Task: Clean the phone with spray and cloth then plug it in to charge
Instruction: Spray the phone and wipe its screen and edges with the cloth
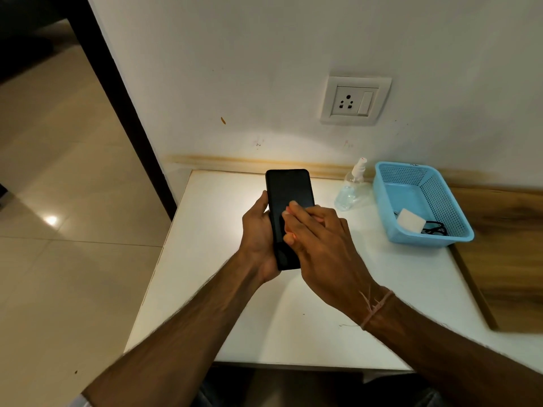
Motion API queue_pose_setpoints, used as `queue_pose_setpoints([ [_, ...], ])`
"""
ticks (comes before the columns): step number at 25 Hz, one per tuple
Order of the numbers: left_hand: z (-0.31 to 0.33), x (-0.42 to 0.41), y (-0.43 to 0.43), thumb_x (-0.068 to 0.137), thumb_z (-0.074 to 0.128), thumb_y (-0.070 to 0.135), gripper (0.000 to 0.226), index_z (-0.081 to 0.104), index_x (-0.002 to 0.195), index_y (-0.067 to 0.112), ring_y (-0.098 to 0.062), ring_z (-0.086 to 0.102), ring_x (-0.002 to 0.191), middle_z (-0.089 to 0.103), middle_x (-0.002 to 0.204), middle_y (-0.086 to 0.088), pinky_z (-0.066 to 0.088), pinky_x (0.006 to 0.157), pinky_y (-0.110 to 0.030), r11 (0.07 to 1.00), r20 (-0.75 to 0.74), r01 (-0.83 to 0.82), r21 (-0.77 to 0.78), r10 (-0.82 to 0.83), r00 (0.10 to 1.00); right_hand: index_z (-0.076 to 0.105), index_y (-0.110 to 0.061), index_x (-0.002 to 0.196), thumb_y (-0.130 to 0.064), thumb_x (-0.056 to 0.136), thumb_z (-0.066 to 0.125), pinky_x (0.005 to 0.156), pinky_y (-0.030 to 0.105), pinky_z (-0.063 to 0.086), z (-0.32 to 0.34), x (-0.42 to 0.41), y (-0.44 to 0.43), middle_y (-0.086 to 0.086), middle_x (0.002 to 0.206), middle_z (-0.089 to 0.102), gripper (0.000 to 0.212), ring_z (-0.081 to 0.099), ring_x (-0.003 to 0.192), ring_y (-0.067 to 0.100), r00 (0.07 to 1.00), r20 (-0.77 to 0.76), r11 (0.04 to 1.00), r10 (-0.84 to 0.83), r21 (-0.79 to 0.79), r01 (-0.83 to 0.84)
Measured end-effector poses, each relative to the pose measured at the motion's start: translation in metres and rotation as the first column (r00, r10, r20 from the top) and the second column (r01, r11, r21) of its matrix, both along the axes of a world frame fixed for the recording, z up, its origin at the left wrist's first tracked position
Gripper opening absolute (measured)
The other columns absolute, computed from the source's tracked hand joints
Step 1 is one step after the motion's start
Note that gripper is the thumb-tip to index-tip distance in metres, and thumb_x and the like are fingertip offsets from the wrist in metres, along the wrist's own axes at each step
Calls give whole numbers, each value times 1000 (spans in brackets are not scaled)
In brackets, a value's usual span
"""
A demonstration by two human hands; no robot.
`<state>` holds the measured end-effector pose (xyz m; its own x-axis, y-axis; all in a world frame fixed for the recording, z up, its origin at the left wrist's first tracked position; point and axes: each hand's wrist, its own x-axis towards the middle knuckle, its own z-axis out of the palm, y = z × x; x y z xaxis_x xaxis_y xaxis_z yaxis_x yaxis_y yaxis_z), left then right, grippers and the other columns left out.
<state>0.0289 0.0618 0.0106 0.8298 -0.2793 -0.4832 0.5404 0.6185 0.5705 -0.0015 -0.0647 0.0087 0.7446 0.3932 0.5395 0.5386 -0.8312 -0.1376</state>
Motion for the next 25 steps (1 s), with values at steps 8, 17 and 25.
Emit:
queue_pose_setpoints([
  [8, 0, 2, -3, 96, 34, 69, 68, 68, 131, 21, -35, 66, 109, 69, 129, -14, 50, 100, -55, 999, 8, 27, -29, -27, 1000, 62, -5, 124, -13, 83, 67, 72, 48, 51, 19, 31, -12, 15, 125, 64, 42, 55, 103, 30, 988, 97, 990, -123, -51, 128],
  [17, -3, 3, -1, 96, 38, 67, 63, 77, 106, 18, -31, 72, 89, 74, 104, -11, 53, 88, -45, 996, 28, 44, -72, -42, 999, 61, -19, 128, -26, 95, 56, 69, 39, 50, 42, 21, -10, 10, 97, 58, 34, 52, 86, 29, 992, 105, 996, -69, 64, 63],
  [25, 0, 1, -3, 96, 39, 66, 70, 69, 129, 13, -32, 71, 89, 73, 109, -15, 58, 79, -42, 998, 18, 34, -58, -33, 999, 61, -3, 127, -12, 86, 62, 90, 45, 53, 0, 21, -12, 16, 124, 63, 41, 57, 110, 35, 995, 105, 1000, 3, 8, -4],
])
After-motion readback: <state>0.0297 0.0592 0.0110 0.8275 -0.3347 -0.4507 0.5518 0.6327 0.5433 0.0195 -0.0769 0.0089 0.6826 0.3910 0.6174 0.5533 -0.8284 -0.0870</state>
